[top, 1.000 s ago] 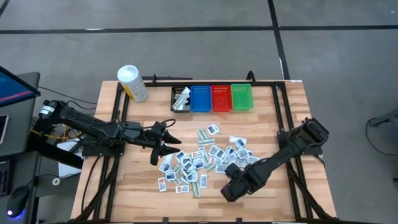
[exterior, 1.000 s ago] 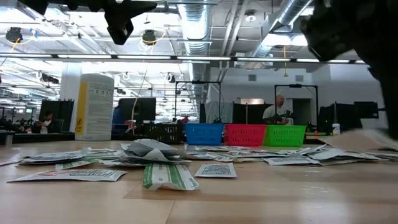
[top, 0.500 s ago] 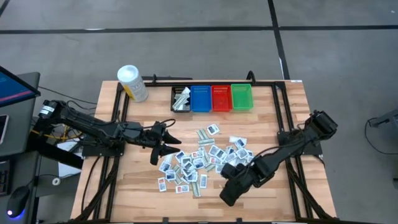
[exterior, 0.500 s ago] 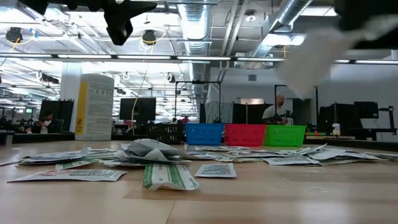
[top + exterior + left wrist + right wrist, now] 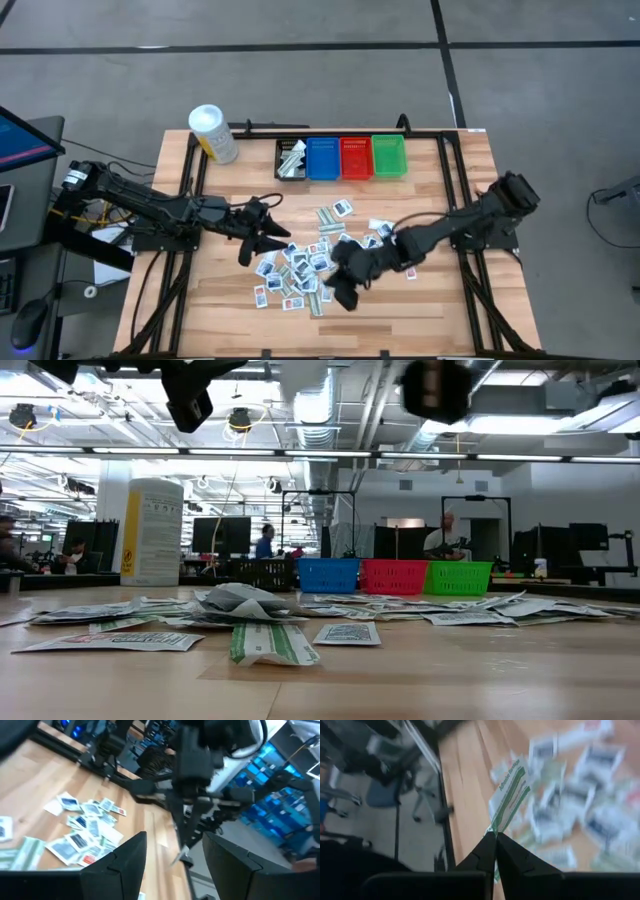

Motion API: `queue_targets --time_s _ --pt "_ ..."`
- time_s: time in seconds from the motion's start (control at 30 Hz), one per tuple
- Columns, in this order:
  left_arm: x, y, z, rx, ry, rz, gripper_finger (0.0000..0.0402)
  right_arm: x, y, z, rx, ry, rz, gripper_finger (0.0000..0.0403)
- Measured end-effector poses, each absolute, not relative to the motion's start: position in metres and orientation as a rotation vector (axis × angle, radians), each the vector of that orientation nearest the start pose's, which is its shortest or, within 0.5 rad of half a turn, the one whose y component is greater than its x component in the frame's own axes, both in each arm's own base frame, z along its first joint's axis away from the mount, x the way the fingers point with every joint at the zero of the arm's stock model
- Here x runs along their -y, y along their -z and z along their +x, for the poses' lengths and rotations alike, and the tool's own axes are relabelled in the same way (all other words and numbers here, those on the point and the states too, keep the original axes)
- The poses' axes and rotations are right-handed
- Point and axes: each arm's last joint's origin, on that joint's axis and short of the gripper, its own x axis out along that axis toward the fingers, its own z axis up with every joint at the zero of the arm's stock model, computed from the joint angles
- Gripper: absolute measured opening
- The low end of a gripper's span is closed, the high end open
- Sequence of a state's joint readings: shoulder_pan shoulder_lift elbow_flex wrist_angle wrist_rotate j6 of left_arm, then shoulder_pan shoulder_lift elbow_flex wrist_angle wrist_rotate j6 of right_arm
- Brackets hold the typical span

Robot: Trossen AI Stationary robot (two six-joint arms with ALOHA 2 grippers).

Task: Pick & Place First Aid Supplies
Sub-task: Put the green bandage pack in the black bin

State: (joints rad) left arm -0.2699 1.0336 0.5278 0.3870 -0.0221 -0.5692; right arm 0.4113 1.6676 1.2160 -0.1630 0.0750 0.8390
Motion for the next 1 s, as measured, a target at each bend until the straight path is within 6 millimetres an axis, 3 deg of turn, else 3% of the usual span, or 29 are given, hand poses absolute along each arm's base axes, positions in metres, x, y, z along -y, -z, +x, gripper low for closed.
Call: queue_targets --time_s 0.37,1.0 --pt "0.06 -0.253 0.216 -0.205 0.224 -0.643 0.0195 -0.105 -0.287 0.37 -0.39 -0.224 0.682 0.0008" --pt "0.061 -0.254 0.216 -0.201 0.251 -0.641 0.0195 -0.088 -0.289 0.375 -0.361 -0.218 0.698 0.0008"
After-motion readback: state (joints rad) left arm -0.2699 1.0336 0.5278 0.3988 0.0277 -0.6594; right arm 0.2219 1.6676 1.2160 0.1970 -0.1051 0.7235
